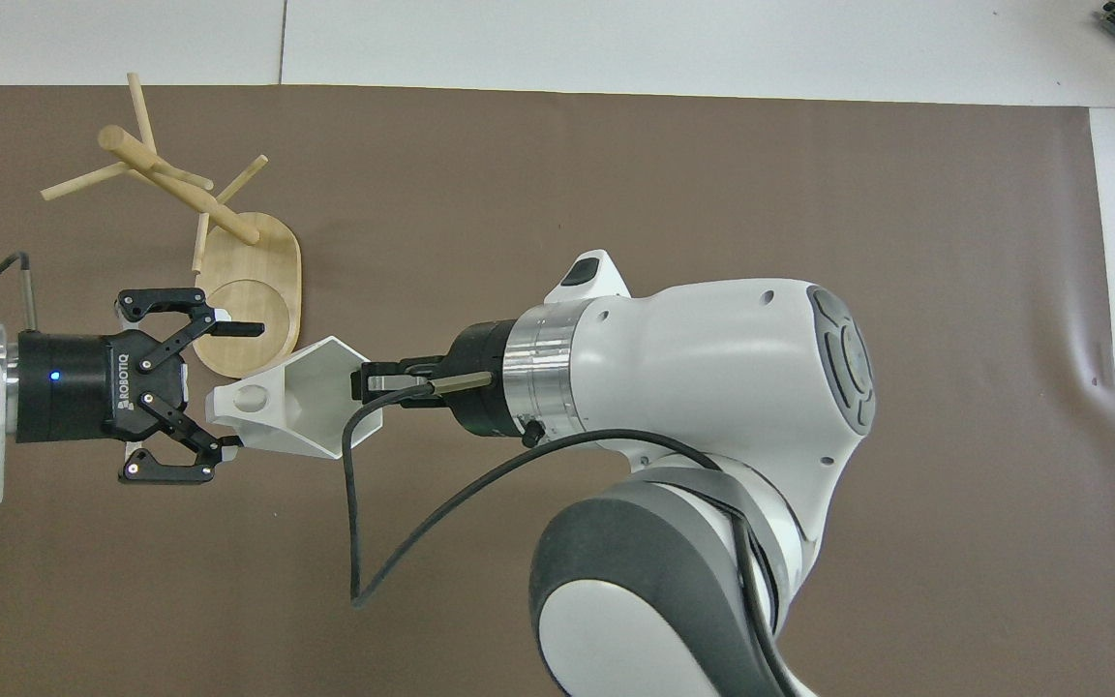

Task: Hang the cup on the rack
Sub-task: 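Open the left gripper and move it around the cup's base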

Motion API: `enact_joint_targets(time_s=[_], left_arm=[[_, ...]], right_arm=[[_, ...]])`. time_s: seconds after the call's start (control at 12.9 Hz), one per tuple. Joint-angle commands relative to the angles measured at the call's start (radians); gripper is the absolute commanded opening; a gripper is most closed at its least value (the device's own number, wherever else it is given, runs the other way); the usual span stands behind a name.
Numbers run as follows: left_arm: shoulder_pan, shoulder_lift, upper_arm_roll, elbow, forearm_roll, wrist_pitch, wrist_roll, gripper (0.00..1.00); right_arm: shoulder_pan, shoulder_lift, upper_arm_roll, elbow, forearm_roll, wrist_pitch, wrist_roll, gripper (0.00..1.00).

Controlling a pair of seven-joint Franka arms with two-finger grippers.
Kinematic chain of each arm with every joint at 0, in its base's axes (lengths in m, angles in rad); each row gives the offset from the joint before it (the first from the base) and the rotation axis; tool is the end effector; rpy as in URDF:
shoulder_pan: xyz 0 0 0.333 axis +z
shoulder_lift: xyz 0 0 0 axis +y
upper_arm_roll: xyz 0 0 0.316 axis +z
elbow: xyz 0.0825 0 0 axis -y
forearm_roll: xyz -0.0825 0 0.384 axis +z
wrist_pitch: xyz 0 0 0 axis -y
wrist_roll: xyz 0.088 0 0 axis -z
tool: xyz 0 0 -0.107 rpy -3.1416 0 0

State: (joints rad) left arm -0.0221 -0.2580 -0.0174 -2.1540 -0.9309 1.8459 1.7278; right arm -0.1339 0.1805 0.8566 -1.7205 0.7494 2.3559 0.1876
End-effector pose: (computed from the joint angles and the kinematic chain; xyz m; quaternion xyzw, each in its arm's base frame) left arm 0.4792 -0.0830 0.5337 0.6701 -0.6069 0.3044 0.3000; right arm 0.4998 0.4034 0.5675 -0.8980 -0.0353 -0.0379 0.4370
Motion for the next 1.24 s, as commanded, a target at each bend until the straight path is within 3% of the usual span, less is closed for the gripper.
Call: enact_joint_targets(time_s=[0.0,0.54,1.16], left_arm=[[-0.03,-0.035,0.005,-0.029,-0.068,-0.019,0.007,1.0],[-0.015,-0.079,0.01,-0.069,-0.088,-0.056,0.01,1.0],[0.082,-0.072,0.013,-0.061,-0.051,-0.066,0.006,1.0]], right_arm=[[-0.001,0.01,0.016,0.006,-0.012,0.005,0.006,0.0],[-0.001,0.01,0.016,0.006,-0.012,0.003,0.01,0.0],[-0.001,0.01,0.016,0.004,-0.012,0.003,0.012,0.0]])
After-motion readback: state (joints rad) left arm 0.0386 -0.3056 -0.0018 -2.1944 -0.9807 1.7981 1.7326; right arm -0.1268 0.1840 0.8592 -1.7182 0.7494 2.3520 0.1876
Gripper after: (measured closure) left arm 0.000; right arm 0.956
